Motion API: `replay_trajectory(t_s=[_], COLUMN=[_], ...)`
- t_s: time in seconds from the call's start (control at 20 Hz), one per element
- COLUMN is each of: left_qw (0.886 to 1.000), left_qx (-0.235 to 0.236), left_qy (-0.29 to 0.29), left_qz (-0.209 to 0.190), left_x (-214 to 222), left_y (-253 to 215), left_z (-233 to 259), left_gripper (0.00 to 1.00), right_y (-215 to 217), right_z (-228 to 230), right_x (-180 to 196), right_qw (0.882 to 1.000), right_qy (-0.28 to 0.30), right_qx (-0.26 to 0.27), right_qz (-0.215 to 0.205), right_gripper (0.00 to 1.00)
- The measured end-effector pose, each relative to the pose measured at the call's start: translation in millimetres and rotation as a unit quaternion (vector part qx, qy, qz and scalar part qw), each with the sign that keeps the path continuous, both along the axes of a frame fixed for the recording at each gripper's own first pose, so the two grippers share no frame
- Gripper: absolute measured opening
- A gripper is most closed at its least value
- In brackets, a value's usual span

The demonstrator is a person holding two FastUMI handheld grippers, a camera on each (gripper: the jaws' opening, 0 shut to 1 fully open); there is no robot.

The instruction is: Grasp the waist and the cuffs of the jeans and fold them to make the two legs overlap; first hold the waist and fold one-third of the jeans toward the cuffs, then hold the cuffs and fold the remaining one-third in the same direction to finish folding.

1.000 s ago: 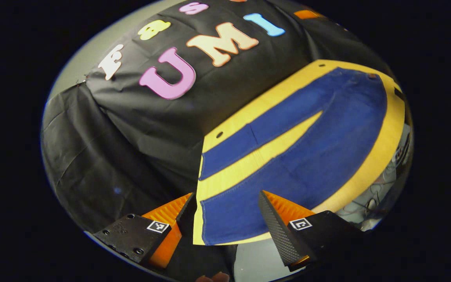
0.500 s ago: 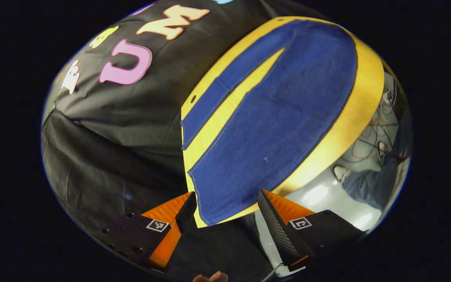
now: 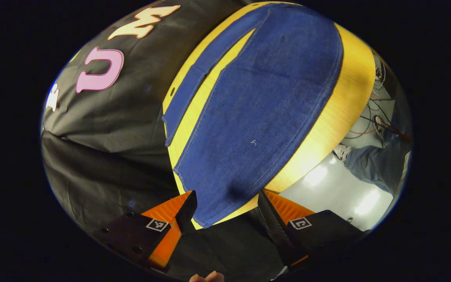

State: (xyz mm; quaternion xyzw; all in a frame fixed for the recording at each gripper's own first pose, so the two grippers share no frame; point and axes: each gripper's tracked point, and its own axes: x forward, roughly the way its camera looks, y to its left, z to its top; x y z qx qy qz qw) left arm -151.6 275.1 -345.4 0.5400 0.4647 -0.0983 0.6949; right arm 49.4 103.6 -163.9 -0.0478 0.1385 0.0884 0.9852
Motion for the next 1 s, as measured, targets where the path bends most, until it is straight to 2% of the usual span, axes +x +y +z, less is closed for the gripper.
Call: replay_trajectory(t_s=[0.15, 0.2, 0.3, 0.45, 0.5, 0.6, 0.65, 0.7, 0.8, 1.0], left_qw=[0.999, 0.999, 0.998, 0.997, 0.996, 0.995, 0.995, 0.995, 0.997, 0.998], left_qx=[0.018, 0.024, 0.031, 0.022, 0.017, 0.006, -0.001, -0.006, -0.012, -0.030], left_qy=[0.015, 0.015, 0.012, 0.027, 0.033, 0.047, 0.053, 0.061, 0.060, 0.052], left_qz=[-0.031, -0.040, -0.060, -0.076, -0.080, -0.086, -0.086, -0.078, -0.057, -0.010], left_x=[3, 6, 15, 24, 29, 34, 28, 25, 23, 23], left_y=[-2, 1, -1, -2, -2, 2, 0, 1, 1, -2], left_z=[-3, -3, -7, -16, -20, -30, -31, -34, -33, -36], left_gripper=[0.95, 0.91, 0.88, 0.88, 0.80, 0.53, 0.51, 0.33, 0.10, 0.03], right_y=[3, 4, 6, 12, 14, 19, 20, 20, 17, -20], right_z=[-4, -6, -9, -16, -18, -23, -24, -27, -36, -48], right_x=[2, 3, 5, 8, 10, 11, 12, 13, 12, -1], right_qw=[1.000, 1.000, 1.000, 1.000, 1.000, 0.999, 0.999, 0.999, 0.998, 0.989], right_qy=[0.003, 0.005, 0.008, 0.014, 0.016, 0.020, 0.018, 0.019, 0.024, 0.028], right_qx=[0.000, -0.001, -0.003, -0.003, -0.003, -0.007, -0.013, -0.020, -0.039, -0.140], right_qz=[-0.006, -0.008, -0.012, -0.018, -0.022, -0.027, -0.030, -0.032, -0.034, -0.040], right_gripper=[0.99, 1.00, 0.99, 0.99, 0.99, 0.99, 0.99, 0.99, 1.00, 0.99])
